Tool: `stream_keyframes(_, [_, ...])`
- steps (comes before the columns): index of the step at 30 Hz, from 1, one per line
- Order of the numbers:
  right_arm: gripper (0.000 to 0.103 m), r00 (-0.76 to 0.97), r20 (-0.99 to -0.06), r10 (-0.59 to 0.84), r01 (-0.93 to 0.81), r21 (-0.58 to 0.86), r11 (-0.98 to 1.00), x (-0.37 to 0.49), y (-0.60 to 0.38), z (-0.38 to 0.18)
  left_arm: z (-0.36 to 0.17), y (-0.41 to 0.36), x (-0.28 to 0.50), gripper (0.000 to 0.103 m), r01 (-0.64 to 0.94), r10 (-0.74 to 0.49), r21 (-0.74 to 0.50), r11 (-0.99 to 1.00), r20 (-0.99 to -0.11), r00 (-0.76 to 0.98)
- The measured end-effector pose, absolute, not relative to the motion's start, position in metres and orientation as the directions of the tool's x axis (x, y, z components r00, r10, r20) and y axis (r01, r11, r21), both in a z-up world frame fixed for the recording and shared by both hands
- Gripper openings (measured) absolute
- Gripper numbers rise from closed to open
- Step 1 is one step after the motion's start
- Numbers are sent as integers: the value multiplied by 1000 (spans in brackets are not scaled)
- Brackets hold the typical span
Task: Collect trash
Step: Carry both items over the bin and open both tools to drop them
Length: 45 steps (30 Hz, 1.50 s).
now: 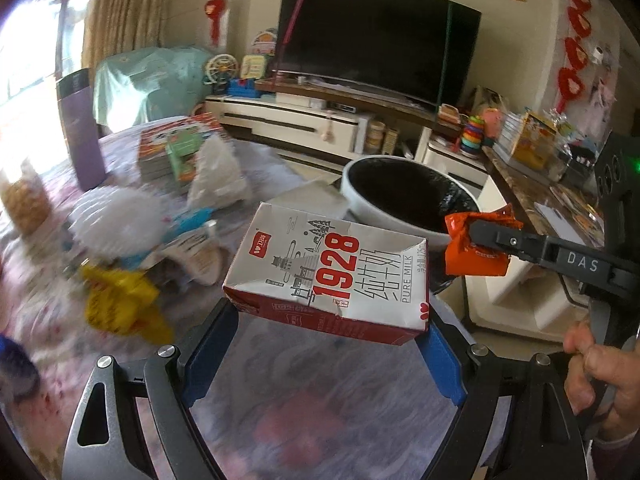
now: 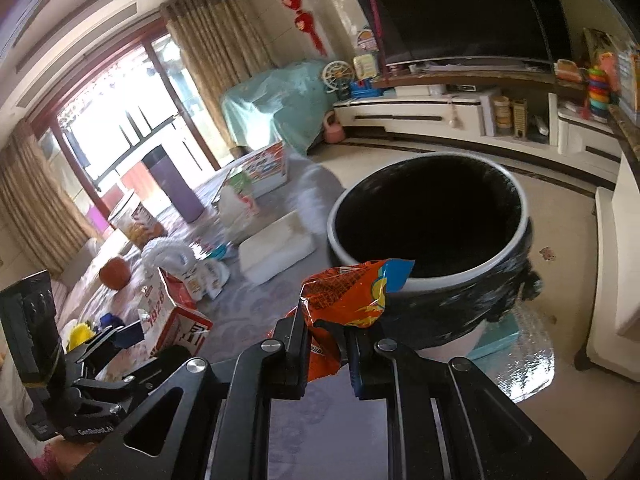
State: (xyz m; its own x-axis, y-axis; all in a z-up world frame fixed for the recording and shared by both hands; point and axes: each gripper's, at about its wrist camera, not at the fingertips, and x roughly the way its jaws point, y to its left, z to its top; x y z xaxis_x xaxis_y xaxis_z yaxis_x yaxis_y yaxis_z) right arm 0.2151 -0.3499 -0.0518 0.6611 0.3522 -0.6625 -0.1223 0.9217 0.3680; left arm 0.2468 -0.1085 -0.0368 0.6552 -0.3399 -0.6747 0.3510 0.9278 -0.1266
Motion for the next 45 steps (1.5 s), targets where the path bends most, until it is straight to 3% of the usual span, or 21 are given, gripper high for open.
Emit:
stream_keyframes(23, [15, 652, -683, 329, -56, 389, 919, 266, -415, -57, -32, -176, 328, 86, 444, -377, -91, 891, -693, 614])
stream_keyframes(45, [20, 543, -762, 352, -68, 378, 923, 334, -441, -72, -44, -237, 408, 87, 482, -327, -22, 876, -763, 558])
